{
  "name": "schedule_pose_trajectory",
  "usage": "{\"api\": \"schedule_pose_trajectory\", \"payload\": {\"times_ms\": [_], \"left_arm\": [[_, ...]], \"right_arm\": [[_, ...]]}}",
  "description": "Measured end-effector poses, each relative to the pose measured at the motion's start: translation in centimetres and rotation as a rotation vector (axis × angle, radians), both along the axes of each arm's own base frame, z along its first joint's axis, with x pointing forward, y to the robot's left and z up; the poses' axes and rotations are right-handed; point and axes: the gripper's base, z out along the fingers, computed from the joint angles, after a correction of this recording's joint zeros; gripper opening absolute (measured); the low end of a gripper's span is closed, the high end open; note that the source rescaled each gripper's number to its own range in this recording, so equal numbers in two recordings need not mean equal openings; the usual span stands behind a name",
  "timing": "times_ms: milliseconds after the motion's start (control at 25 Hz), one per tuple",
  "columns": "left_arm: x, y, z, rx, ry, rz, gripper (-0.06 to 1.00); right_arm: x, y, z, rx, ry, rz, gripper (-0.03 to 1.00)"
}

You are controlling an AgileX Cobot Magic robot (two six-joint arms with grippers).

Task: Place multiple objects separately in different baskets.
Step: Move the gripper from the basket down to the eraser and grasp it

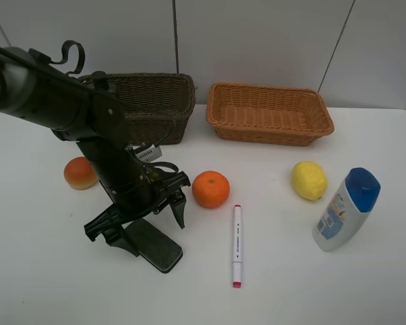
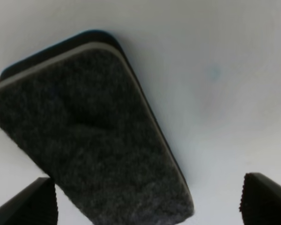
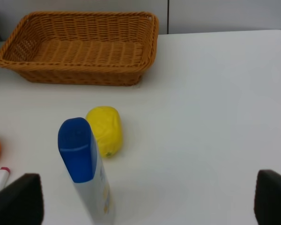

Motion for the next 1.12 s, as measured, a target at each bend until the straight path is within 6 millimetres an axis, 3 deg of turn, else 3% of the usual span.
{"api": "schedule_pose_trajectory", "payload": {"times_ms": [240, 1120], "left_arm": [[-0.3, 0.0, -1.9, 0.035, 0.074, 0.027, 0.92], [0.3, 1.9, -2.5, 0.077, 0.154, 0.054, 0.92]], "right_arm": [[0.0, 0.0, 0.0, 0.0, 0.0, 0.0, 1.0], [0.0, 0.0, 0.0, 0.0, 0.0, 0.0, 1.0]]}}
